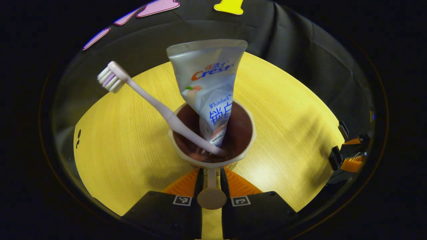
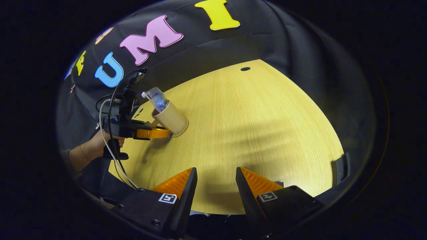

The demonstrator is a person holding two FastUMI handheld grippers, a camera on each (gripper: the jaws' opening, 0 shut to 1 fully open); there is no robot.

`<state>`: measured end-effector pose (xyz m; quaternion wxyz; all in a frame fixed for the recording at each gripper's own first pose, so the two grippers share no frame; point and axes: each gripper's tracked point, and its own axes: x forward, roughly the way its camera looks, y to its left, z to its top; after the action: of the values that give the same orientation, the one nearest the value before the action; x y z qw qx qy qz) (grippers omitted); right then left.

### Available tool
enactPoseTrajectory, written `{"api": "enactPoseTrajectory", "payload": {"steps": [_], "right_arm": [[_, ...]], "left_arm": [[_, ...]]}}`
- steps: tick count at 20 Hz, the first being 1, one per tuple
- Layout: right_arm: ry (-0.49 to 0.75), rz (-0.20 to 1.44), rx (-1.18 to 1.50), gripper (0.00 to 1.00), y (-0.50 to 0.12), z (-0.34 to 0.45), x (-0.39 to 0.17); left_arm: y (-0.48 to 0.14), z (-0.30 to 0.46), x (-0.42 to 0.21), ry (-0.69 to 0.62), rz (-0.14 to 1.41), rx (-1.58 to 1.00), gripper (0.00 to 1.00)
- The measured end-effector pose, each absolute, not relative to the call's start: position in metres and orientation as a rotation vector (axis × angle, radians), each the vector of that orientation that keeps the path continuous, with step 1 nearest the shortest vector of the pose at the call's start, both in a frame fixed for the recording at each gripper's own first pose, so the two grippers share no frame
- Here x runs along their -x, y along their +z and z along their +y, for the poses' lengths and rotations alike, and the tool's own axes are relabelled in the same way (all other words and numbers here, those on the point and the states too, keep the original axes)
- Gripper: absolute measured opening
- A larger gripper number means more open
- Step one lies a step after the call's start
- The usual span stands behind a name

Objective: Put the toothbrush and toothpaste on the desktop into the cup, then pick up the cup and place it on the coaster on the desktop.

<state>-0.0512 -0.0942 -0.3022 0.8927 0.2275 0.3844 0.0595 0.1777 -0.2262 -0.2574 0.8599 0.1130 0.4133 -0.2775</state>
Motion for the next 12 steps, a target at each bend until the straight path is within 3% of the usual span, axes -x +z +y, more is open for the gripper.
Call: {"api": "enactPoseTrajectory", "payload": {"steps": [1,6,7,9,10,12], "right_arm": [[0.123,0.796,-0.47,0.72,-0.302,-0.094,0.051],[0.122,0.791,-0.471,0.72,-0.3,-0.093,0.047],[0.122,0.791,-0.471,0.72,-0.301,-0.092,0.046],[0.124,0.791,-0.471,0.72,-0.3,-0.09,0.045],[0.125,0.79,-0.471,0.72,-0.299,-0.089,0.044],[0.126,0.787,-0.471,0.72,-0.297,-0.087,0.042]], "left_arm": [[-0.258,-0.227,-0.177,-0.584,0.873,-0.228,0.29],[-0.256,-0.228,-0.173,-0.61,0.89,-0.212,0.32],[-0.254,-0.229,-0.171,-0.62,0.888,-0.203,0.26],[-0.251,-0.229,-0.17,-0.623,0.881,-0.196,0.51],[-0.25,-0.226,-0.172,-0.611,0.873,-0.206,0.5],[-0.245,-0.222,-0.172,-0.595,0.852,-0.222,0.7]]}}
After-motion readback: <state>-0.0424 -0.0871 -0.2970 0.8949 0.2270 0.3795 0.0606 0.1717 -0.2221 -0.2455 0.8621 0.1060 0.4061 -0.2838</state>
